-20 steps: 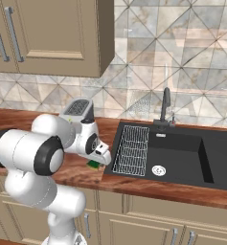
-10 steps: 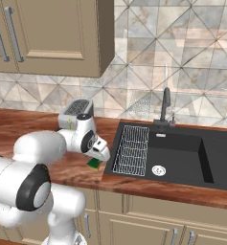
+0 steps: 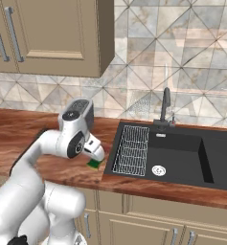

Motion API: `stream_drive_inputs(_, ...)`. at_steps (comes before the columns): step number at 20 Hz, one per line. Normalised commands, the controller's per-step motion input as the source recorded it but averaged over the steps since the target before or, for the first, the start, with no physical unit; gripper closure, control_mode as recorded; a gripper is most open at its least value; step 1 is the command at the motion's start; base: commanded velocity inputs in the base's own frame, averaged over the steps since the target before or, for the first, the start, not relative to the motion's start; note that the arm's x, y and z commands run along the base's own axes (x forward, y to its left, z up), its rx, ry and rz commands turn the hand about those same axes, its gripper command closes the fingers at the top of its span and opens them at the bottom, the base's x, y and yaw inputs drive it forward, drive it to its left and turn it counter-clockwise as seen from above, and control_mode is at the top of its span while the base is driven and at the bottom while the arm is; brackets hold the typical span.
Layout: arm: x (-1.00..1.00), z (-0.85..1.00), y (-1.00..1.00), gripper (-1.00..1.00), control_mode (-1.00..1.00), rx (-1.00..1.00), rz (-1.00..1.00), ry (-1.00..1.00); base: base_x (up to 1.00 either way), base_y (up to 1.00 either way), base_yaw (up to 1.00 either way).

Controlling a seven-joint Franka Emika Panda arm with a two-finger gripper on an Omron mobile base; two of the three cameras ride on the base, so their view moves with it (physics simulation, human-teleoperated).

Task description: Restock the sink supplies by placing the sponge and soap dispenser on the counter and next to the sink. Make sure the soap dispenser is upright.

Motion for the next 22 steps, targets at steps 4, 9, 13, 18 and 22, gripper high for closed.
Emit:
stream_drive_inputs(4, -0.65, 0.60, 0.00, -1.00, -1.00, 0.00, -0.06, -0.12, 0.00, 0.00, 0.00)
stream_drive_inputs(9, -0.64, 0.61, 0.00, -1.00, -1.00, 0.00, -0.06, -0.12, 0.00, 0.00, 0.00)
stream_drive_inputs(13, -0.64, 0.59, 0.00, -1.00, -1.00, 0.00, -0.06, -0.14, 0.00, 0.00, 0.00)
stream_drive_inputs(18, -0.65, 0.52, 0.00, -1.00, -1.00, 0.00, -0.06, -0.16, 0.00, 0.00, 0.00)
stream_drive_inputs(22, -0.60, 0.23, 0.00, -1.00, -1.00, 0.00, -0.04, -0.16, 0.00, 0.00, 0.00)
